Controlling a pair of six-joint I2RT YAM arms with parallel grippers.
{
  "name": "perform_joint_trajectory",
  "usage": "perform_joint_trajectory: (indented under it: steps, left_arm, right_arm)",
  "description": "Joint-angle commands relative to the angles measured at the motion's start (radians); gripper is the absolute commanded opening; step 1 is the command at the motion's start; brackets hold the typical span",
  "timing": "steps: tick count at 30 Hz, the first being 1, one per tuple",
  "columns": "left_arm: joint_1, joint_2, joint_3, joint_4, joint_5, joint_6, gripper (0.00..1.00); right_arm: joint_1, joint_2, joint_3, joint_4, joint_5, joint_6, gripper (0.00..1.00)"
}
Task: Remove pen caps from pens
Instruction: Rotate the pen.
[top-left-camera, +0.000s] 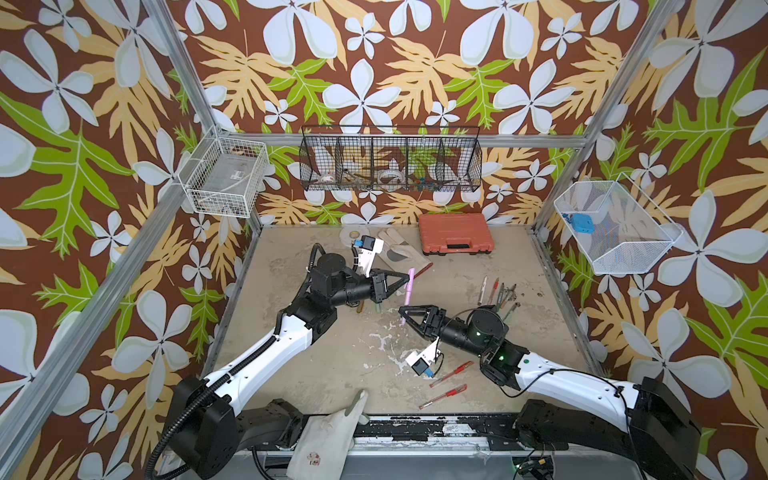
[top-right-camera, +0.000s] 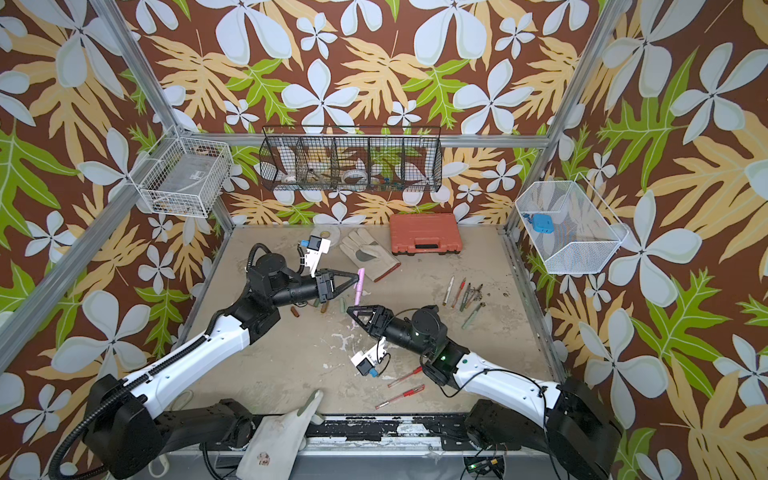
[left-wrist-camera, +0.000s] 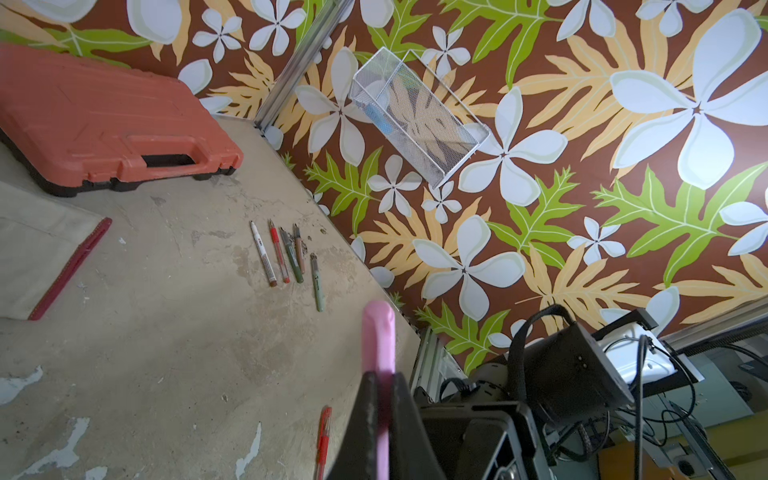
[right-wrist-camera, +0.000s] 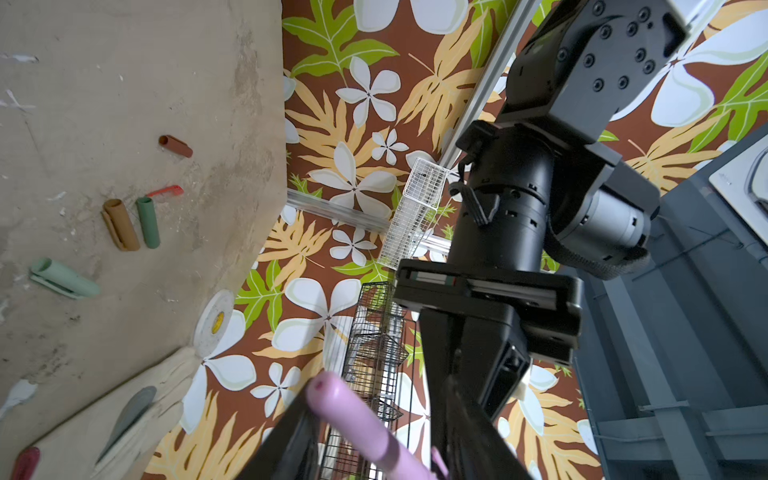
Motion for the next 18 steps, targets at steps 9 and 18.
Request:
perform_joint_trajectory:
  steps: [9,18]
  left_arm:
    - [0.009,0.017,-0.03,0.234,-0.207,0.026,0.0]
    - [0.009,-0.043,-0.217,0.389,-0.303,0.077,0.0]
  right_arm:
    - [0.004,-0.1,-0.153,0.208,0.077,0.764,0.45]
    - [0.001,-0.19,-0.03,-0.061,0.226,1.483,0.49]
